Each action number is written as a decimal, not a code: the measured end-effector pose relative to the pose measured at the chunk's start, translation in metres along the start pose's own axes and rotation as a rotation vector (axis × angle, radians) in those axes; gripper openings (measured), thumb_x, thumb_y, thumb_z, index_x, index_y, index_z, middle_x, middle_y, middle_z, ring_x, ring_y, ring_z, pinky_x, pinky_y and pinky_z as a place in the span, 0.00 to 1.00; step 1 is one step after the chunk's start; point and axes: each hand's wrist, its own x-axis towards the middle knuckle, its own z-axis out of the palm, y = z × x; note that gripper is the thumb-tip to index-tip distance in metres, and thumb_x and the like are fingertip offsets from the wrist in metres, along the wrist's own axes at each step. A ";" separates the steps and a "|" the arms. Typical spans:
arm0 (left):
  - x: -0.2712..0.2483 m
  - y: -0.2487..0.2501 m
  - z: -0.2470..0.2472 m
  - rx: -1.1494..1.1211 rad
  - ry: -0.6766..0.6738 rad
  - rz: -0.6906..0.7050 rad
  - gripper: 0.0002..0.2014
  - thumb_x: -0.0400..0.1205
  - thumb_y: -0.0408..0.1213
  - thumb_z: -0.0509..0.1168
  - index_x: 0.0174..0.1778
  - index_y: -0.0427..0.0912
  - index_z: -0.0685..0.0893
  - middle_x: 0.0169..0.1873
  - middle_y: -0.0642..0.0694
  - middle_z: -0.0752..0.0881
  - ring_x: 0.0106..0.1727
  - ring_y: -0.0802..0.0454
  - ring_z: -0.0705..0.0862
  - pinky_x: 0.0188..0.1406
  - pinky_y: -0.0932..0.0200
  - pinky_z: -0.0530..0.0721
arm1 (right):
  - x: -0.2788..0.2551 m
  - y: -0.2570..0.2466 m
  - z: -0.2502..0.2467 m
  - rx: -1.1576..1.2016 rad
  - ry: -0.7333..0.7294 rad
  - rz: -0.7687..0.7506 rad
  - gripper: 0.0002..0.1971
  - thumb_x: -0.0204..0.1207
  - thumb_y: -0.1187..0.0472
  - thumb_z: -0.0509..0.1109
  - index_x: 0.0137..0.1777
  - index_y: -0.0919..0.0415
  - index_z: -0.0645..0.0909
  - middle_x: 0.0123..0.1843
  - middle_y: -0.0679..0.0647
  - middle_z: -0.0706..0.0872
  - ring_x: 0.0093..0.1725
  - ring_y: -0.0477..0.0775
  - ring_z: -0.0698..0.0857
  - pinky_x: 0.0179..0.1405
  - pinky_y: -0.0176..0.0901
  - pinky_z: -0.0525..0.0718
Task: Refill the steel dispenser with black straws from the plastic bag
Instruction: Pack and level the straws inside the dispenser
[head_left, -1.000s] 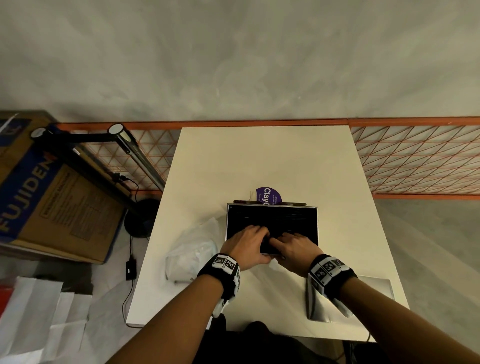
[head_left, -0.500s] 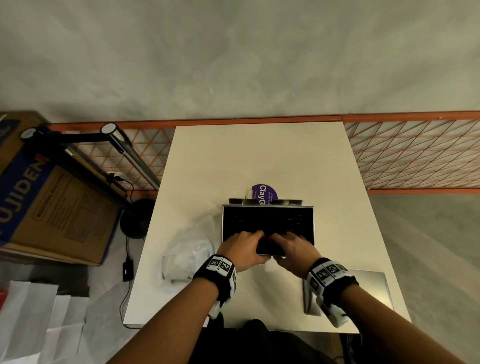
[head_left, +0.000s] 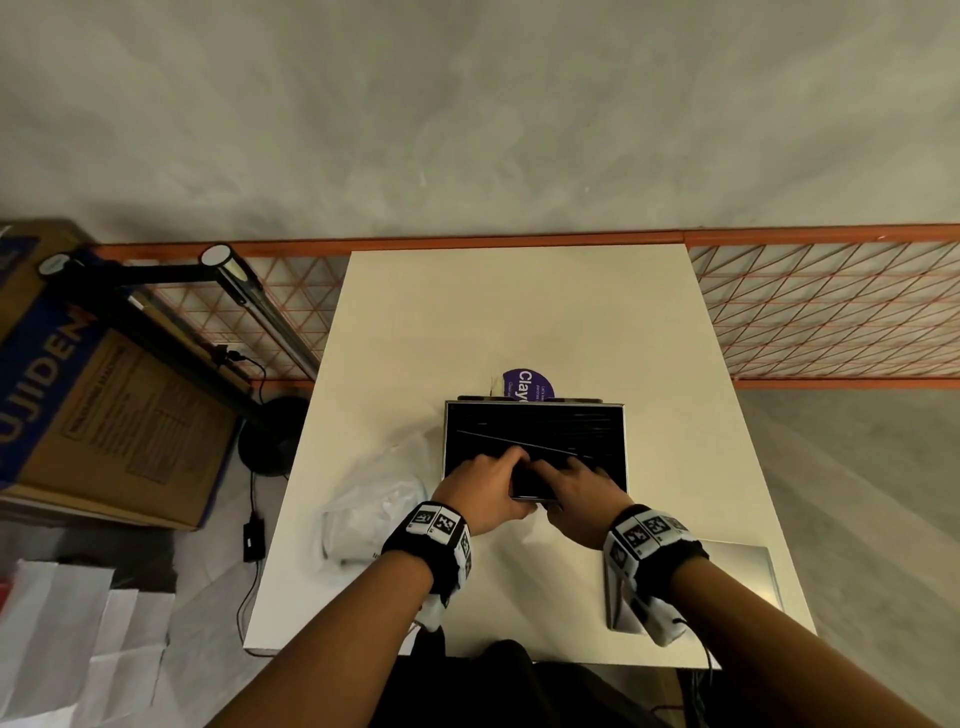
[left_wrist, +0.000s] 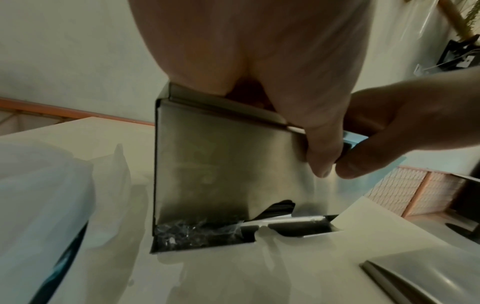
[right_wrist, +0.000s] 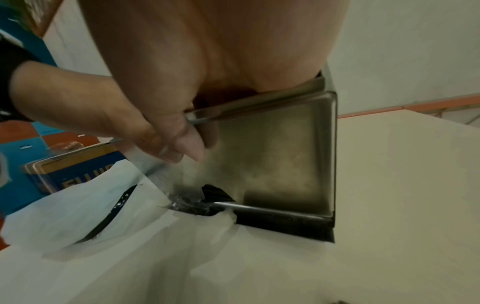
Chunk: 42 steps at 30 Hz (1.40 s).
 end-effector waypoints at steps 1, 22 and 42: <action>0.000 -0.001 0.000 0.001 -0.012 -0.007 0.29 0.74 0.56 0.75 0.68 0.58 0.72 0.53 0.50 0.90 0.54 0.43 0.90 0.53 0.46 0.90 | 0.000 0.000 -0.001 0.000 0.008 -0.001 0.32 0.77 0.57 0.62 0.80 0.44 0.57 0.73 0.50 0.80 0.75 0.58 0.70 0.71 0.62 0.73; -0.002 0.005 -0.002 0.059 -0.047 -0.102 0.23 0.76 0.61 0.71 0.58 0.48 0.80 0.52 0.43 0.89 0.53 0.39 0.89 0.52 0.45 0.89 | 0.011 -0.019 -0.006 -0.108 -0.166 0.002 0.28 0.76 0.62 0.61 0.77 0.51 0.63 0.68 0.59 0.81 0.69 0.63 0.78 0.69 0.62 0.73; -0.004 0.012 0.001 0.088 -0.127 -0.164 0.19 0.75 0.53 0.73 0.58 0.48 0.88 0.55 0.41 0.89 0.56 0.37 0.89 0.56 0.47 0.88 | 0.022 -0.022 0.004 -0.025 -0.267 0.069 0.26 0.78 0.62 0.63 0.77 0.60 0.66 0.66 0.64 0.84 0.64 0.66 0.83 0.61 0.50 0.81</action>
